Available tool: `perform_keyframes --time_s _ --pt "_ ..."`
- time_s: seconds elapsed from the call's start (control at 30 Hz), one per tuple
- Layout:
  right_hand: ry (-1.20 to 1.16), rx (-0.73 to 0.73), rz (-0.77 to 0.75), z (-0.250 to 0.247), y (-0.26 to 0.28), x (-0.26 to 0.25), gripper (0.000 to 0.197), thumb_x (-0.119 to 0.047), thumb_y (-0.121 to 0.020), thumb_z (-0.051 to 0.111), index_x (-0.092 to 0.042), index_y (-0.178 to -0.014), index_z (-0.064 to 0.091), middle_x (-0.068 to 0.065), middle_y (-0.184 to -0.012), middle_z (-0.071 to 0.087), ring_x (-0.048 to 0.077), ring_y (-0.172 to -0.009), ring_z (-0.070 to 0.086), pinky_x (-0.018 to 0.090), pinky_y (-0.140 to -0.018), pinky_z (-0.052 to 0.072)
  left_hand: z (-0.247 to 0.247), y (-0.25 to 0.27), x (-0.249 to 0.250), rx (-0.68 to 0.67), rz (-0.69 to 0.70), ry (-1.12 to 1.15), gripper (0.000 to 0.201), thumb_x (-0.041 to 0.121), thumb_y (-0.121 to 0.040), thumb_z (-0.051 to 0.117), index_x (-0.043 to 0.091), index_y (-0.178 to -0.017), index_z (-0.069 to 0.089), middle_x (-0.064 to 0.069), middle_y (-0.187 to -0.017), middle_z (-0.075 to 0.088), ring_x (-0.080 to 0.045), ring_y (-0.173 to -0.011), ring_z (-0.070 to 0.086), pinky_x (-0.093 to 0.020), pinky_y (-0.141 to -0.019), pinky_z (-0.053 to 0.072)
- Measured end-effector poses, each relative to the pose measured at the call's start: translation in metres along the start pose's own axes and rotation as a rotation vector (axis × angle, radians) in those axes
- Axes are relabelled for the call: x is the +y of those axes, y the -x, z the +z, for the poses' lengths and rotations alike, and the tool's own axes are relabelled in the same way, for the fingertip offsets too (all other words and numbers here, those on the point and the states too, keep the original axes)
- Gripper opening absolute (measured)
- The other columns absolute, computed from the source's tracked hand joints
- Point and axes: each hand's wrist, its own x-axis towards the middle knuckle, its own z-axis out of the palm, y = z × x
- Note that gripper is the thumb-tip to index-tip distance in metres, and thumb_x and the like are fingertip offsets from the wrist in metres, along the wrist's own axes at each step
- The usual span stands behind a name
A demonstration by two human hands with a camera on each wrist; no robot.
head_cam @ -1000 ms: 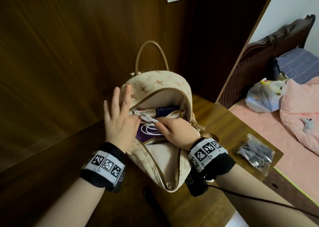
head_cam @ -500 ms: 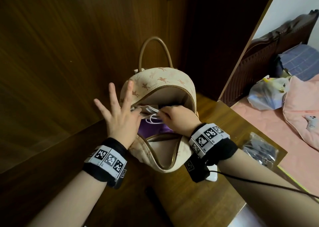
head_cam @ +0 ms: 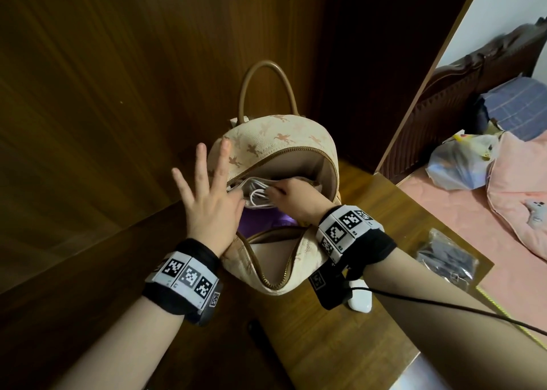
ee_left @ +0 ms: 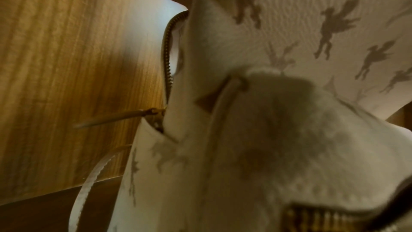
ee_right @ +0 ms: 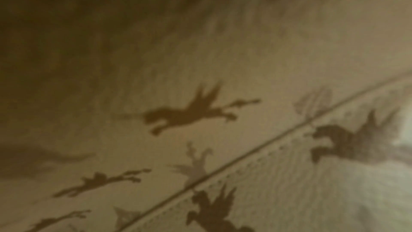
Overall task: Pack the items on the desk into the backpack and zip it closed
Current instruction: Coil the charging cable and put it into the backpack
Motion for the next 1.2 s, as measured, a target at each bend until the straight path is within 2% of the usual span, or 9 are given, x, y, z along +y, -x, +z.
perform_keyframes --time_s 0.13,0.2,0.27,0.47,0.67,0.73,0.9,1.1,1.2 --pt "-0.18 0.005 0.053 0.005 -0.001 0.004 0.033 -0.026 -0.1 0.038 -0.006 -0.108 0.064 0.0 -0.073 0.051 0.016 -0.066 0.045 0.023 -0.063 0.034 -0.001 0.003 0.001 0.042 0.044 0.159 0.005 0.023 -0.078 0.071 0.018 -0.077 0.07 -0.004 -0.161 -0.005 -0.041 -0.145 0.001 -0.068 -0.102 0.031" --pt "-0.239 0.034 0.081 0.005 -0.002 0.006 0.032 -0.027 -0.1 0.039 -0.011 -0.091 0.065 -0.004 -0.064 0.048 0.012 -0.057 0.042 0.024 -0.055 0.033 0.0 0.004 0.001 0.052 0.079 0.237 0.009 0.019 -0.078 0.073 0.015 -0.072 0.068 -0.004 -0.161 -0.007 -0.041 -0.145 0.0 -0.06 -0.1 0.039" --pt "-0.195 0.104 0.1 0.006 -0.003 0.008 0.032 -0.03 -0.099 0.04 -0.014 -0.08 0.061 0.002 -0.069 0.055 0.019 -0.064 0.05 0.026 -0.06 0.033 0.0 0.006 0.0 0.055 0.123 0.279 0.01 0.018 -0.079 0.073 0.015 -0.071 0.068 -0.005 -0.16 -0.01 -0.041 -0.145 -0.003 -0.054 -0.104 0.037" --pt "0.365 0.403 0.004 0.018 0.002 0.008 0.038 -0.035 -0.098 0.036 -0.013 -0.09 0.065 0.008 -0.089 0.066 0.029 -0.084 0.063 0.03 -0.059 0.035 0.001 0.012 -0.004 0.067 0.265 0.364 0.015 0.024 -0.081 0.064 0.014 -0.071 0.069 -0.008 -0.161 -0.006 -0.042 -0.145 -0.003 -0.051 -0.109 0.032" --pt "0.375 0.306 -0.277 0.021 0.007 -0.004 0.026 -0.024 -0.094 0.048 -0.007 -0.08 0.063 0.015 -0.068 0.065 0.034 -0.061 0.063 0.03 -0.049 0.035 0.005 0.009 -0.009 0.101 0.294 0.444 0.018 0.022 -0.084 0.061 0.012 -0.071 0.069 -0.002 -0.161 -0.01 -0.039 -0.146 -0.001 -0.044 -0.116 0.02" --pt "0.379 0.282 -0.29 0.023 0.005 -0.002 0.028 -0.026 -0.094 0.05 -0.006 -0.082 0.065 0.017 -0.072 0.065 0.036 -0.064 0.064 0.032 -0.052 0.036 0.008 0.009 -0.009 0.12 0.299 0.465 0.018 0.02 -0.084 0.061 0.01 -0.072 0.071 -0.003 -0.161 -0.006 -0.039 -0.146 0.001 -0.043 -0.118 0.015" --pt "0.466 0.348 -0.125 0.027 -0.001 0.005 0.028 -0.034 -0.068 0.073 -0.016 -0.049 0.063 0.003 -0.038 0.052 0.023 -0.032 0.052 0.016 -0.04 0.022 0.008 0.007 -0.007 0.15 0.302 0.498 0.014 0.014 -0.084 0.064 0.009 -0.074 0.072 -0.009 -0.159 0.006 -0.039 -0.145 0.003 -0.042 -0.119 0.013" --pt "0.487 0.35 -0.177 0.032 -0.003 0.009 0.04 -0.042 -0.078 0.05 -0.017 -0.053 0.068 0.007 -0.065 0.06 0.024 -0.037 0.052 0.018 -0.04 0.023 0.009 0.009 -0.006 0.148 0.292 0.493 0.023 0.019 -0.089 0.056 0.01 -0.074 0.071 -0.008 -0.159 0.007 -0.042 -0.145 0.007 -0.051 -0.115 0.023" --pt "0.48 0.174 -0.255 0.03 0.004 0.004 0.067 -0.052 -0.079 0.018 -0.012 -0.086 0.072 0.009 -0.096 0.061 0.031 -0.066 0.062 0.03 -0.052 0.044 0.009 0.008 -0.006 0.155 0.289 0.49 0.029 0.023 -0.09 0.05 0.011 -0.074 0.07 -0.01 -0.159 0.008 -0.042 -0.144 0.008 -0.05 -0.116 0.022"
